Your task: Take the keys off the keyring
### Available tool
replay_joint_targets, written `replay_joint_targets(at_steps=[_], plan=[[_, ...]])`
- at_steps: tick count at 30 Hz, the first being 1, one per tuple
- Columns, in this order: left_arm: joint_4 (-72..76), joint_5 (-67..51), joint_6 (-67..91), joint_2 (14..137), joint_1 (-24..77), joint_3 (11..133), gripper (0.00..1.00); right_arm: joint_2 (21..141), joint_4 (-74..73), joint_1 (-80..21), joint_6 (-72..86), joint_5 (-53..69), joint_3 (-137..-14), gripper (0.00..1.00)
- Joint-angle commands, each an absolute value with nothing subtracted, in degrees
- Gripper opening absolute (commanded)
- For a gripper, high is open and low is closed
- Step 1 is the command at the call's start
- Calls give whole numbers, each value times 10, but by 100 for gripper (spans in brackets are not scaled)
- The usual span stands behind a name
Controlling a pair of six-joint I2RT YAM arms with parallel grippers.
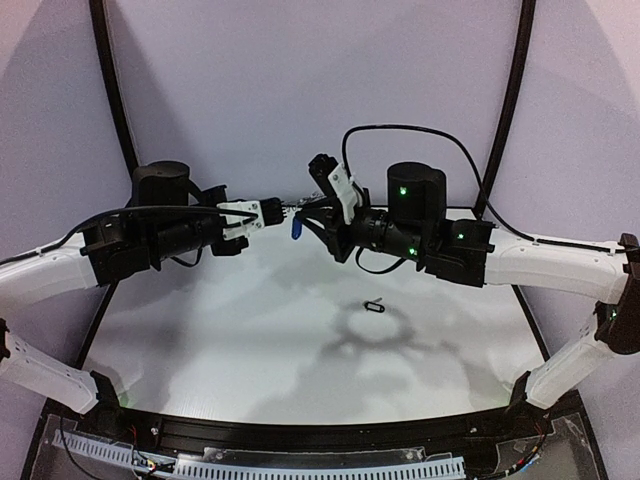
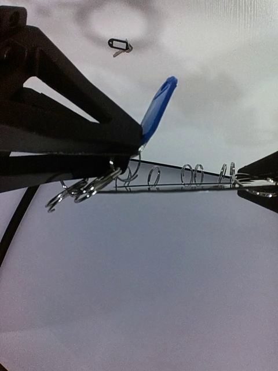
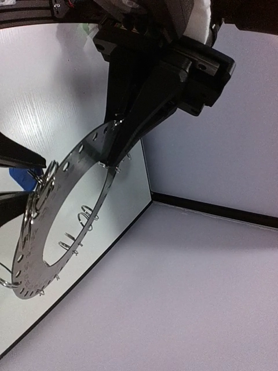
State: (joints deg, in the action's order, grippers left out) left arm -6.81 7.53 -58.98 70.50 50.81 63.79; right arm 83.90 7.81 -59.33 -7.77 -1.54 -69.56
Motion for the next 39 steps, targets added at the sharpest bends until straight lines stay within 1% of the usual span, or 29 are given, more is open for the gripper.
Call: replay_joint_targets(at_steps=[1,3,8,16,18,23,25,32,39], plan=[[-51,87,-589,704,512,658,1,830,98,-599,-71,-22,-690,16],[-51,89,-588,704,512,657,1,824,93,-599,-71,-29,-688,18],[-52,88,-587,703,512,657,1,822,90,-599,-68,-36,-685,16],[-51,92,-587,707,512,658,1,812,76,-599,-70,-48,-683,18],[-51,93,-586,709,512,659,1,809,75,-599,-72,-49,-681,17],[-50,92,-583,711,512,661,1,808,59,-599,-77,-49,-686,2],[-49,92,-584,710,512,662,1,812,40,-599,-78,-48,-694,0],[-41,102,-581,708,511,659,1,809,23,-599,-82,-41,-692,0],[-18,133,-540,716,512,633,1,766,47,-599,-104,-10,-650,0]])
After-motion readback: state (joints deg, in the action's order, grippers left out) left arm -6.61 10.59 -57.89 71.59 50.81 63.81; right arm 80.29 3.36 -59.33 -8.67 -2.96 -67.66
